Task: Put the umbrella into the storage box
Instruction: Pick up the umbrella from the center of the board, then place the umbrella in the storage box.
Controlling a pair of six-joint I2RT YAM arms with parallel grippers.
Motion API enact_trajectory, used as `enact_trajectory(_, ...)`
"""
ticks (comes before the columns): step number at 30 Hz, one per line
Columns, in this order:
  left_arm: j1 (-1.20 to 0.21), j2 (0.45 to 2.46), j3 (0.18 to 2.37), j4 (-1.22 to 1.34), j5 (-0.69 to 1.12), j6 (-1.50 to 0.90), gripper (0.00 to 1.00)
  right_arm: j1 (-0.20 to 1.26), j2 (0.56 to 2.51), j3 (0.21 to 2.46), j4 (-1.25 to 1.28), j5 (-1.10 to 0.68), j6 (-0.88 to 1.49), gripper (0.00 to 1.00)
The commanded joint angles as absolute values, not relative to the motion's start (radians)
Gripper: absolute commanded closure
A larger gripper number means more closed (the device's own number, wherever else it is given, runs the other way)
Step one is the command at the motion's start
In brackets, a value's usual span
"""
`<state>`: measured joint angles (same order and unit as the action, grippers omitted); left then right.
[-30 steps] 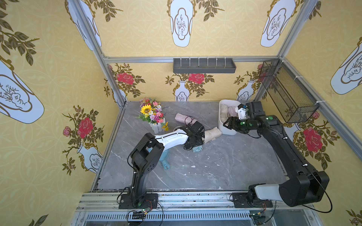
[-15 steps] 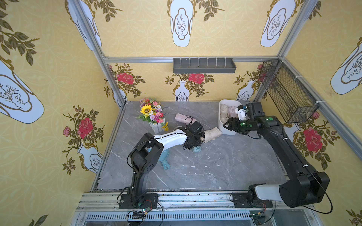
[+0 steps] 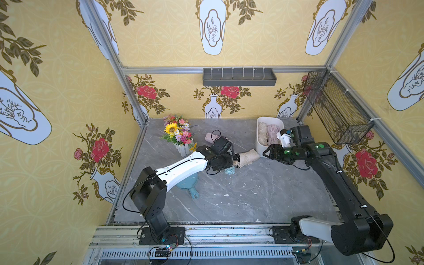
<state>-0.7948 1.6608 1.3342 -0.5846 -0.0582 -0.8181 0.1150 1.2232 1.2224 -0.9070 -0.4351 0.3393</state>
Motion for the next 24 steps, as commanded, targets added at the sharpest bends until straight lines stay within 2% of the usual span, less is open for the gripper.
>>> enact_trajectory(1,-0.793,1.614,1.349,-0.570,-0.044,-0.792,0.85,0.110,1.208,1.220,-0.912,-0.498,0.338,0.29)
enact_trajectory(11,-0.771,1.507,1.360,-0.451,0.041,-0.683,0.89,0.096,1.212,1.219,-0.790,-0.776,0.374,0.28)
enact_trajectory(17,-0.705,1.467,1.302,-0.321,0.211,-0.663,0.95,0.095,1.203,1.187,-0.652,-0.908,0.446,0.28)
enact_trajectory(24,-0.695,1.438,1.228,-0.111,0.384,-0.647,0.99,0.103,1.188,1.151,-0.461,-1.002,0.573,0.27)
